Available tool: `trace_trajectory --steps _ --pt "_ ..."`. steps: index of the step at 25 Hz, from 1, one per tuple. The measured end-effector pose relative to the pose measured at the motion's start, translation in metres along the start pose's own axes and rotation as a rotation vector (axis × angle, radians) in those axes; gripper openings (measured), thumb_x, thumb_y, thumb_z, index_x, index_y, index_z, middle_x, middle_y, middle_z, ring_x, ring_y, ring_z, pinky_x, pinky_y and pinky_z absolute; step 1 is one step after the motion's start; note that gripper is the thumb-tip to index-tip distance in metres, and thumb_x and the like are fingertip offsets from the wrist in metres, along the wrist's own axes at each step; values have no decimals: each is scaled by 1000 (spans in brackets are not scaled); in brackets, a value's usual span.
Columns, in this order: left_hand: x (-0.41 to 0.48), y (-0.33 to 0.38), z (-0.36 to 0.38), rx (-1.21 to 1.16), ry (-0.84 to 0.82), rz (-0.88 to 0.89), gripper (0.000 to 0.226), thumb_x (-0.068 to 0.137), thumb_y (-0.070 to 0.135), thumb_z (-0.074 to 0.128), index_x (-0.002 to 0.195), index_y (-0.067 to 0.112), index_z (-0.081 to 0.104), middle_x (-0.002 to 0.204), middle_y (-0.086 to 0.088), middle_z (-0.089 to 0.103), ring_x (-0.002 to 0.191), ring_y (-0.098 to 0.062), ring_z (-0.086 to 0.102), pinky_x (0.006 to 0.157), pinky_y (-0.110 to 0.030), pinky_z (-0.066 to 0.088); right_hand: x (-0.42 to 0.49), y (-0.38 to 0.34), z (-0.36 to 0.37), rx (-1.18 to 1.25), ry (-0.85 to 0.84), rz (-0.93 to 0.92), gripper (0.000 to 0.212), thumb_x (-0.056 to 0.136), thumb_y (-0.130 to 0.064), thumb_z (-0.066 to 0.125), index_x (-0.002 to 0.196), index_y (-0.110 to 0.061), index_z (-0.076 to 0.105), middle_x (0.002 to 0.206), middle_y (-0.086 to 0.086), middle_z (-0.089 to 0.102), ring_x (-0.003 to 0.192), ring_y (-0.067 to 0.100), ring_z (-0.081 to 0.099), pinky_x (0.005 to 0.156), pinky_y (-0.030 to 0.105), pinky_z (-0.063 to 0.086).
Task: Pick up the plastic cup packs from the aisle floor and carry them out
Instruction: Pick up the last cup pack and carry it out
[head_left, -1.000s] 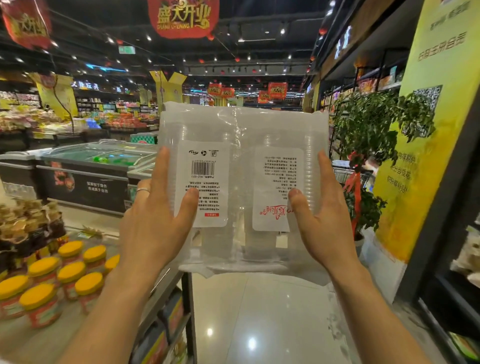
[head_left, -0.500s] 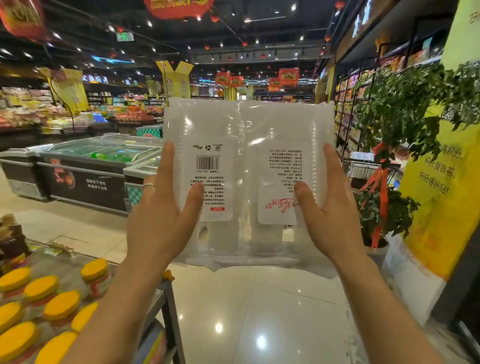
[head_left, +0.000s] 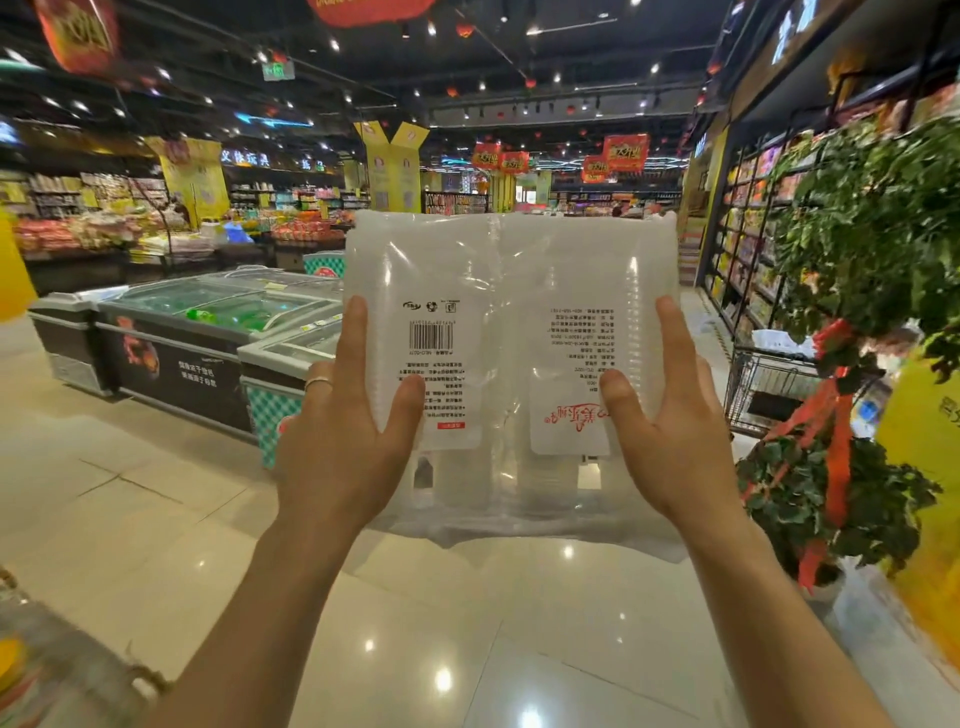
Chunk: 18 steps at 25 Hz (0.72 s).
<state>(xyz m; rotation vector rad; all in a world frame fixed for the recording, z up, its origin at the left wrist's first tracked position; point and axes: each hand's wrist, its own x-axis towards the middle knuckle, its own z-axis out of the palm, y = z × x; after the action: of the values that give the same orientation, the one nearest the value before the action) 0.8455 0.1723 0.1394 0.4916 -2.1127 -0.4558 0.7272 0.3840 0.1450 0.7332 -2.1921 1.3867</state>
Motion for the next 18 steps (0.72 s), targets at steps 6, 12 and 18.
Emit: trace_trajectory --steps 6,12,18 --pt "60 15 95 23 0 -11 75 93 55 39 153 45 -6 142 -12 45 117 -34 53 88 -50 45 86 77 19 -1 -10 -11 68 98 -38 49 151 -46 8 143 2 36 100 5 39 67 6 25" --pt "133 -7 198 11 6 11 74 97 54 41 153 44 -5 142 -14 44 116 -38 52 83 -47 43 173 148 66 -19 -3 4 67 98 -40 48 151 -48 8 143 -1 36 99 1 38 64 9 27" --pt "253 -48 325 -12 5 24 78 85 62 31 153 44 -4 144 -15 45 118 -38 51 83 -46 41 301 216 144 -68 34 -13 68 99 -39 49 153 -44 9 151 -3 32 91 -20 22 71 13 31"
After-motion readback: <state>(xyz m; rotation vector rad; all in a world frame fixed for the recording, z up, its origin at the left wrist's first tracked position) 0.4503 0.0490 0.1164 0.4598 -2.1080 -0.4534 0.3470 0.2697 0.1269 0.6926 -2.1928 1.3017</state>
